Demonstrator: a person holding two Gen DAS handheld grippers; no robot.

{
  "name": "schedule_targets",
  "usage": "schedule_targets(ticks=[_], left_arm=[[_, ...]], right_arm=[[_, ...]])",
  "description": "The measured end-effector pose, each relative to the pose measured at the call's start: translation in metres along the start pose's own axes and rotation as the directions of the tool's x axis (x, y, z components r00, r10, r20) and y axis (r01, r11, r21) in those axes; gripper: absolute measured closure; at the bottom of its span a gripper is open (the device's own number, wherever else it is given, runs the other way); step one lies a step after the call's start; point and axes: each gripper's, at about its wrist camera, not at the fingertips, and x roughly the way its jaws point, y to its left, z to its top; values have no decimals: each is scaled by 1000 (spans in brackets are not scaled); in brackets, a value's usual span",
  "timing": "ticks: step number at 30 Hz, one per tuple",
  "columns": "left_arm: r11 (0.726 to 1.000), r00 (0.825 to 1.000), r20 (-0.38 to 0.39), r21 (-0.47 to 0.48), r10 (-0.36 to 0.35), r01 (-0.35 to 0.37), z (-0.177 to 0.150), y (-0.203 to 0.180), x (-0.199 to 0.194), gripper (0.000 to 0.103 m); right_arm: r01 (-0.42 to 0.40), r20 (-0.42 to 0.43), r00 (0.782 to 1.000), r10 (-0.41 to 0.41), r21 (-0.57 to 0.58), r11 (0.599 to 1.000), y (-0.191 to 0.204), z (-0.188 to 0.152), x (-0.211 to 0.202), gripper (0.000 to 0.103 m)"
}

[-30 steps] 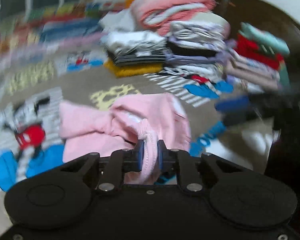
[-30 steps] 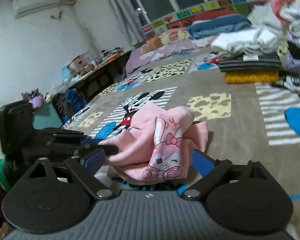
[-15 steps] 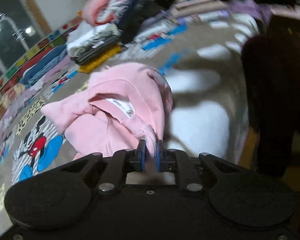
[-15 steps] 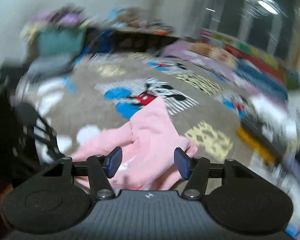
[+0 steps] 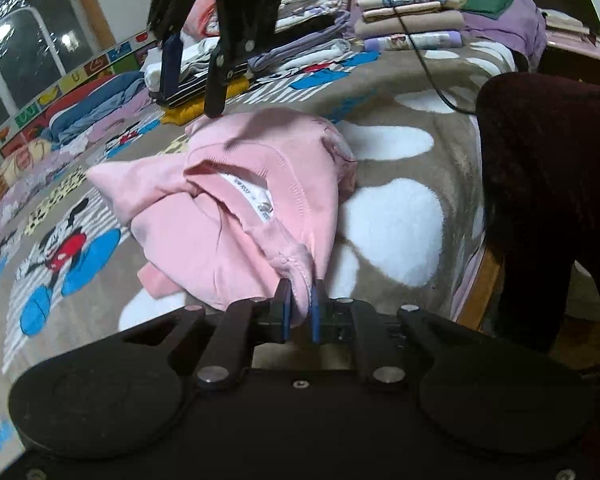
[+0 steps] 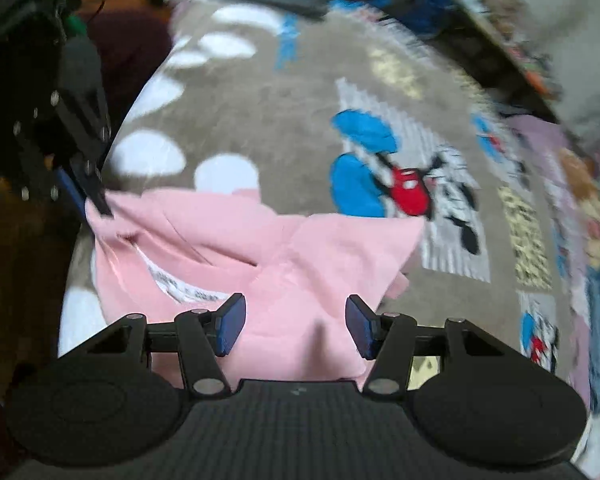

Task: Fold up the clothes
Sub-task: 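Close the left gripper on the sweatshirt while the right gripper grasps another edge, then lift the sweatshirt up with both grippers, shaking it open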

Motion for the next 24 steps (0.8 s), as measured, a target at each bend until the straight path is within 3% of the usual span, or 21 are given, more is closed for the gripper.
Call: schedule_targets(ticks=[4, 10, 16, 20, 24], left_arm=[[1000, 1000, 4, -14, -8, 8, -3, 3, 2, 96], [999, 1000, 6, -36, -18, 18, -9, 6, 6, 96], [997, 1000, 2, -71, -24, 24, -12, 13, 11, 96], [992, 999, 0, -121, -33, 33, -13, 19, 13, 96], [983, 999, 7, -183, -31, 32, -13, 27, 11, 96]], right_arm=[[-133, -77, 988, 130, -36, 990, -15, 11, 27, 49], [-271, -176, 948, 265, -7, 963, -27, 8, 64, 53], [-325, -204, 922, 328, 53, 944, -36, 0, 77, 55], [-323, -211, 921, 329, 63, 944, -31, -7, 75, 68], [-276, -199, 939, 281, 54, 960, -13, -21, 66, 87]])
